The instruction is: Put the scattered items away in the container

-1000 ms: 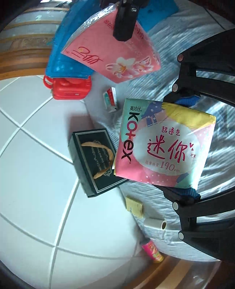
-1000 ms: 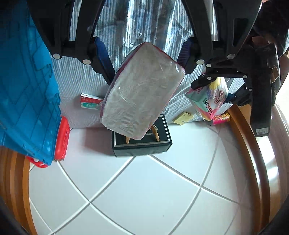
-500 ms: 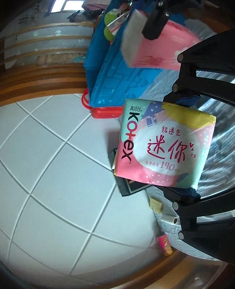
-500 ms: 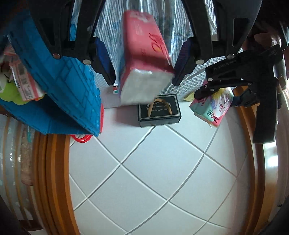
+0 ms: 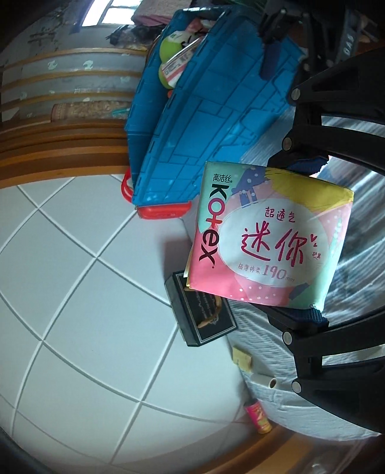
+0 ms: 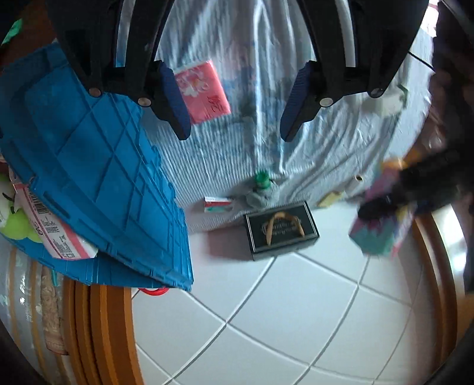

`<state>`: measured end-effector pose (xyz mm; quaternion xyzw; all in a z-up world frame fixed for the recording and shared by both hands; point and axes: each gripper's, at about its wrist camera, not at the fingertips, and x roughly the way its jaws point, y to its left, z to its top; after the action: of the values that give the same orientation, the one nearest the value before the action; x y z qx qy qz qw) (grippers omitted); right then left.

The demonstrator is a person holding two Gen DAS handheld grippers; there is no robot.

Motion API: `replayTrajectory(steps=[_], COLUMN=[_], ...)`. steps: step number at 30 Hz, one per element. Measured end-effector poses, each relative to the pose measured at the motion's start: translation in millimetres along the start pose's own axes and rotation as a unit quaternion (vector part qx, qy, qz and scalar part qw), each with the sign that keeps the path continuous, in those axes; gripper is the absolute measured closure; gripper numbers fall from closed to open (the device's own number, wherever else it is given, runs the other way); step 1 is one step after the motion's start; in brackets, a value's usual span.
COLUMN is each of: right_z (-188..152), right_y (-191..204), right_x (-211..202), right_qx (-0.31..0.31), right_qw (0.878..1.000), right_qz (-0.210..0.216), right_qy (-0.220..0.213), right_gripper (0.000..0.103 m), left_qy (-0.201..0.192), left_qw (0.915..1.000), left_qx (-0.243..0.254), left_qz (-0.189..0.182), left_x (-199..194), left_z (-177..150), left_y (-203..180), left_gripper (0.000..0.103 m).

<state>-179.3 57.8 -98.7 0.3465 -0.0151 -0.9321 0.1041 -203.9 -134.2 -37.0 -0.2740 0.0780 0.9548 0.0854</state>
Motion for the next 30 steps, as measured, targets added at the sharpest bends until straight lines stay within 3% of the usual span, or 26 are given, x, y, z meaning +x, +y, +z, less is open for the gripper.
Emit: replayTrajectory(steps=[3, 9, 13, 14, 15, 17, 22, 25, 30], right_z=[-19, -67, -85, -87, -88, -90, -85, -90, -96], right_y=[-20, -25, -28, -27, -26, -25, -27, -34, -34], right_x=[34, 131, 179, 188, 197, 209, 228, 255, 248], right_qx=[-0.018, -0.083, -0.115, -0.128, -0.14, -0.153, -0.159, -0.128, -0.088], right_qw=[0.999, 0.984, 0.972, 0.97, 0.967, 0.964, 0.961, 0.95, 0.959], right_qz=[-0.014, 0.004, -0.005, -0.012, -0.02, -0.018, -0.028, -0.006, 0.008], right_qy=[0.035, 0.158, 0.203, 0.207, 0.211, 0.218, 0.224, 0.285, 0.268], right_gripper=[0.023, 0.023, 0.023, 0.017, 0.005, 0.0, 0.0, 0.0, 0.007], left_qy=[-0.007, 0.024, 0.042, 0.044, 0.047, 0.052, 0.064, 0.071, 0.077], left_qw=[0.9999, 0.9997, 0.999, 0.9989, 0.9988, 0.9984, 0.9973, 0.9968, 0.996], left_qx=[0.005, -0.006, -0.012, -0.012, -0.012, -0.012, -0.009, -0.014, -0.003], left_qz=[0.01, -0.001, 0.005, 0.008, 0.012, 0.02, 0.035, 0.034, 0.046], left_x=[-1, 13, 18, 18, 19, 20, 23, 25, 26], left_z=[-1, -17, -28, -30, -31, -35, -42, -45, -52], left_y=[-14, -29, -31, -31, -30, -29, -27, -24, -18], left_gripper=[0.034, 0.034, 0.033, 0.033, 0.033, 0.033, 0.033, 0.033, 0.033])
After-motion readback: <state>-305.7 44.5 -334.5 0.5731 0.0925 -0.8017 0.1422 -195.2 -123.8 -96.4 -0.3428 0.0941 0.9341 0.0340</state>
